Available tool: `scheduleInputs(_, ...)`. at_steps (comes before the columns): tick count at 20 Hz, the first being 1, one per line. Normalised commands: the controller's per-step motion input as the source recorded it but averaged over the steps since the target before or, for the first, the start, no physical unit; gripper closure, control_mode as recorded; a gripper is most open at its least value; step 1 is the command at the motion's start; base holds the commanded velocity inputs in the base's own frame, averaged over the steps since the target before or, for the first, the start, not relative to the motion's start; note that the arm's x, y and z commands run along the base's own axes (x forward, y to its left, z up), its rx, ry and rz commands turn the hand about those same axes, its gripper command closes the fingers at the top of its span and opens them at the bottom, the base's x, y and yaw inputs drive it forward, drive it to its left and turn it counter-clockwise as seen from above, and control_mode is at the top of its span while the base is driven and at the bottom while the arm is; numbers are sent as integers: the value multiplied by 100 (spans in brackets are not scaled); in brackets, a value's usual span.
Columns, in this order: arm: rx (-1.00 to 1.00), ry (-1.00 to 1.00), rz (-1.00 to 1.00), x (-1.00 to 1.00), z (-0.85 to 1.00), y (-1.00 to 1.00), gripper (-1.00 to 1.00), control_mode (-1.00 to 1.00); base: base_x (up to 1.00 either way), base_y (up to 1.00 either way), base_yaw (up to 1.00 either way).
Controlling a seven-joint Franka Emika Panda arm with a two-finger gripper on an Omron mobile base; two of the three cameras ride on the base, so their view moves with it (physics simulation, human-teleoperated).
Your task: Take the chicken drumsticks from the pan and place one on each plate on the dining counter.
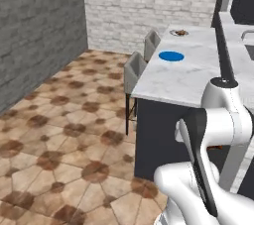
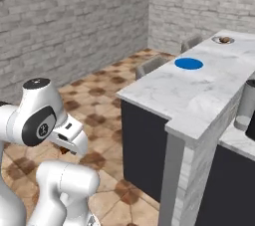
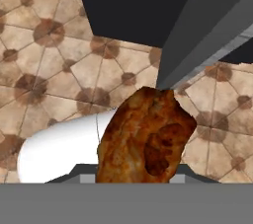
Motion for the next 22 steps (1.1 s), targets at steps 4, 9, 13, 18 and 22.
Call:
scheduleInputs(4,0,0,0,0,0,0,100,100,79,100,-47)
scheduleInputs(9,0,0,0,0,0,0,100,100,84,100,-49)
scheduleInputs(13,0,0,0,0,0,0,100,100,86,100,-52)
scheduleInputs(18,0,0,0,0,0,0,100,100,84,100,-55)
scheduleInputs(22,0,0,0,0,0,0,100,100,70,100,-55)
